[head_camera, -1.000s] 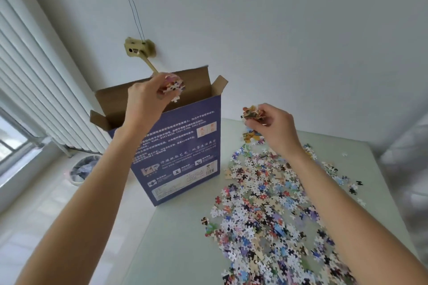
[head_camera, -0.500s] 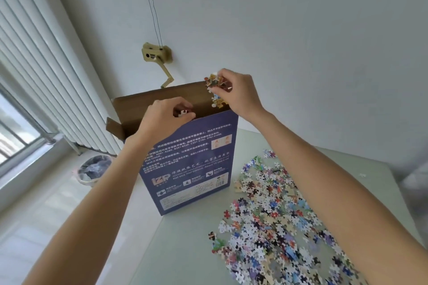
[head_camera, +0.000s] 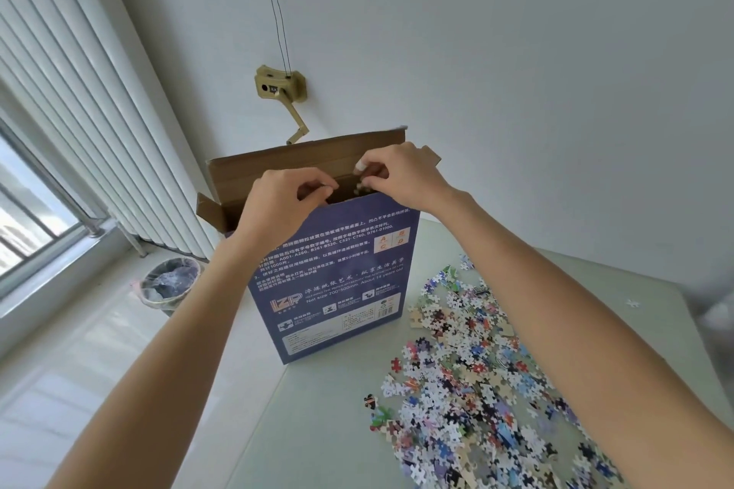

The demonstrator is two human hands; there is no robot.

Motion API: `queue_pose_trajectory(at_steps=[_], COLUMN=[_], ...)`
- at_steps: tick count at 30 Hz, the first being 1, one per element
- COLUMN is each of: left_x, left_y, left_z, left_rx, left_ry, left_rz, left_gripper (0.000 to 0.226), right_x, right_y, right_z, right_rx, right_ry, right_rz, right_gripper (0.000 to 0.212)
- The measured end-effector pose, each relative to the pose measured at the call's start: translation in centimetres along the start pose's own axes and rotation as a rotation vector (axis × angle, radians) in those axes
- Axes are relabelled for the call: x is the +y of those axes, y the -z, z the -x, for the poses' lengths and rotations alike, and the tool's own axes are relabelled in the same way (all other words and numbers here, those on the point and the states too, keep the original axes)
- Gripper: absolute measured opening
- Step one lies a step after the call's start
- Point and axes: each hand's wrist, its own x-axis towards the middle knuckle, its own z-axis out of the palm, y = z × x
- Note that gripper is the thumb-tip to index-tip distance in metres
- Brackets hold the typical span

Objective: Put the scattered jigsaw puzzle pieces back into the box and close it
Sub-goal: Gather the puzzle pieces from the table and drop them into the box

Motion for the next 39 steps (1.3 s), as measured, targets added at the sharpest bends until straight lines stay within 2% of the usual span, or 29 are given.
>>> queue_pose_trajectory(at_steps=[3,6,9,12,14,17,20,22,25,28,32,35,39], left_x=[0.0,0.8,2.2,3.2,3.7,4.4,4.6,4.4,3.2,2.1,1.2,1.4,2.3], left_y=[0.0,0.1,-0.2,-2.4,-5.0,-9.1,-13.6,-16.6,-20.5,-23.8,-26.6,-27.3,-27.8], left_z=[0.1,0.8,2.4,4.8,6.8,10.3,13.4,14.9,16.7,18.1,19.6,20.6,21.4], left_rx=[0.054,0.149,0.330,0.386,0.320,0.186,-0.014,-0.255,-0.596,-0.796,-0.935,-0.965,-0.922], left_ry=[-0.065,-0.150,-0.341,-0.511,-0.535,-0.456,-0.282,-0.094,0.100,0.241,0.357,0.353,0.374], left_rz=[-0.113,-0.218,-0.230,-0.144,-0.068,0.040,0.088,0.091,0.008,-0.123,-0.186,-0.176,-0.122], left_gripper=[0.016,0.015,0.015,0.018,0.020,0.017,0.017,0.022,0.048,0.084,0.111,0.111,0.105], right_x=[0.0,-0.5,-0.7,0.4,1.8,4.5,7.1,8.9,11.3,12.8,13.5,13.1,12.6], right_y=[-0.3,-0.1,-0.2,-1.7,-3.4,-6.5,-9.5,-11.0,-13.4,-15.2,-16.9,-18.1,-19.5], right_z=[0.2,1.2,4.5,10.0,14.2,20.3,25.8,28.9,31.9,33.7,33.5,32.5,32.3], right_rx=[0.011,0.114,0.313,0.355,0.306,0.200,0.045,-0.072,-0.251,-0.399,-0.466,-0.517,-0.479], right_ry=[0.021,0.072,0.223,0.310,0.262,0.109,-0.114,-0.291,-0.529,-0.718,-0.752,-0.712,-0.645], right_rz=[-0.011,-0.047,0.129,0.262,0.276,0.237,0.183,0.161,0.120,0.125,0.147,0.116,0.165], right_gripper=[0.016,0.016,0.016,0.015,0.014,0.015,0.019,0.025,0.044,0.071,0.088,0.094,0.089])
